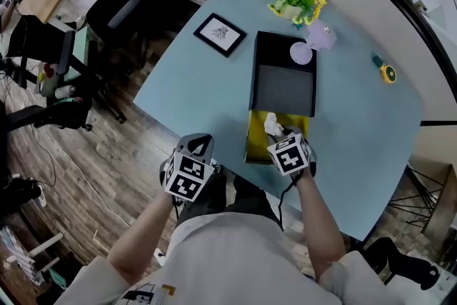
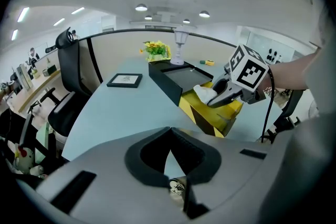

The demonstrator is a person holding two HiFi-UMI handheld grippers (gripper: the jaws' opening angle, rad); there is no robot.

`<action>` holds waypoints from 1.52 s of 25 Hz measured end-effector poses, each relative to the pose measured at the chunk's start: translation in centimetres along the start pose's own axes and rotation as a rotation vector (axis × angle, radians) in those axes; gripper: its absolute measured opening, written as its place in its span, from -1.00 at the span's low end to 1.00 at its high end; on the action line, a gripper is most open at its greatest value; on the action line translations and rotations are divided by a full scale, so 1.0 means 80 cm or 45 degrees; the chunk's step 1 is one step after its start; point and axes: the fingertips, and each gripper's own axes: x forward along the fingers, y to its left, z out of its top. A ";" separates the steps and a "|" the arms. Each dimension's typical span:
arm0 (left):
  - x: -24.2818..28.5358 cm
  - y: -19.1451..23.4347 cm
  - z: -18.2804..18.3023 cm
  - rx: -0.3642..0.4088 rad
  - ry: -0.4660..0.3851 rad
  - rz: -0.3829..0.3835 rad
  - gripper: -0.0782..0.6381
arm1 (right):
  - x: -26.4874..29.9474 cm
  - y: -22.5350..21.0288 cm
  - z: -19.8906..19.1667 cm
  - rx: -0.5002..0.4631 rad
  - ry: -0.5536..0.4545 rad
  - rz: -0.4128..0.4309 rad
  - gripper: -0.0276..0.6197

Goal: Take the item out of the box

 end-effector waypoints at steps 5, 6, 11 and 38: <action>-0.025 0.015 0.019 0.005 -0.052 0.040 -0.77 | -0.043 0.001 0.037 0.015 -0.117 0.004 -0.44; -0.031 0.018 0.024 -0.002 -0.070 0.051 -0.77 | -0.054 0.002 0.045 0.016 -0.146 0.001 -0.45; -0.067 0.032 0.063 -0.021 -0.169 0.102 -0.77 | -0.118 -0.001 0.087 0.018 -0.292 -0.042 -0.45; -0.352 0.049 0.310 0.285 -0.899 0.239 -0.77 | -0.559 0.009 0.246 0.100 -1.393 -0.280 -0.43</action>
